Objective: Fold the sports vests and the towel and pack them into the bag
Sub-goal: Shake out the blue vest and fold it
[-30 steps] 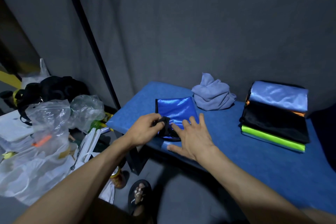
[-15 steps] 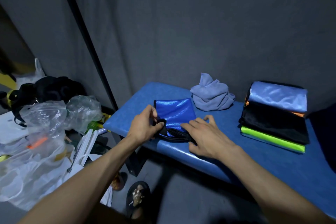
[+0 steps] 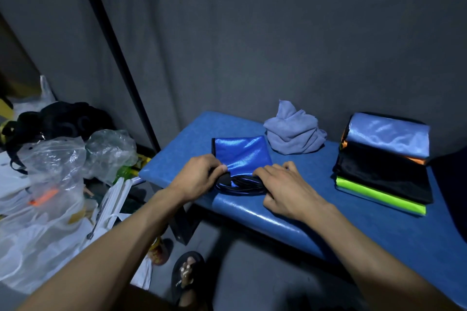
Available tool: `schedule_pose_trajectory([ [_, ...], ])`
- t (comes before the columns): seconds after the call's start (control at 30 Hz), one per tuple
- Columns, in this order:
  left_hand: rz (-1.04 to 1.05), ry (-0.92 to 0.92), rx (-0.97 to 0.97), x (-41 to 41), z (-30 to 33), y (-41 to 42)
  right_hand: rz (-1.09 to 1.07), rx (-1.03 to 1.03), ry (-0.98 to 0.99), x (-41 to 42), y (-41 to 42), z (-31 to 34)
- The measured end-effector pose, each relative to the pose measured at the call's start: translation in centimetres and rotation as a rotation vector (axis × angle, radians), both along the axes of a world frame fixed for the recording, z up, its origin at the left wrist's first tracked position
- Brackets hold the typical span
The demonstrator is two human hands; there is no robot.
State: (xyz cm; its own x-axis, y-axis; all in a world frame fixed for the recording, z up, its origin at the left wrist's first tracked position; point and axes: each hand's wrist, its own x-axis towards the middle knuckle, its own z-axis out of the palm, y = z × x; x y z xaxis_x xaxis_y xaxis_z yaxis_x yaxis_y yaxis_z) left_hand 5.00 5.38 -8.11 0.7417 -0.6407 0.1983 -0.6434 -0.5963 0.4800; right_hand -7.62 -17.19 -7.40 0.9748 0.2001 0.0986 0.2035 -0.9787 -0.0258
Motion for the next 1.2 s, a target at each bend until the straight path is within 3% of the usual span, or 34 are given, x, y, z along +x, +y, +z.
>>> schedule_pose_trajectory([
  [0.1,-0.196,0.189,0.016,0.5,0.1,1.9,-0.033,0.232,0.011,0.0,-0.3,0.5],
  [0.23,-0.231,0.162,-0.020,0.0,-0.7,2.4,-0.159,0.661,0.130,-0.3,-0.8,1.5],
  [0.33,-0.228,0.458,-0.145,-1.3,-0.7,1.4,-0.227,0.842,0.270,-0.2,-1.6,2.3],
  [0.53,-0.043,0.418,-0.086,-1.1,-0.3,-0.3,-0.365,0.770,0.225,1.5,-1.3,1.7],
  [0.87,0.144,0.447,0.069,0.2,1.4,-2.6,-0.429,0.394,0.073,2.9,-1.0,0.3],
  [1.0,0.188,0.458,0.028,0.5,2.1,-3.9,-0.458,0.400,0.051,3.5,-1.5,-0.2],
  [1.2,0.263,0.361,0.172,1.1,1.5,-5.2,-0.477,0.308,-0.107,3.6,-2.2,0.1],
])
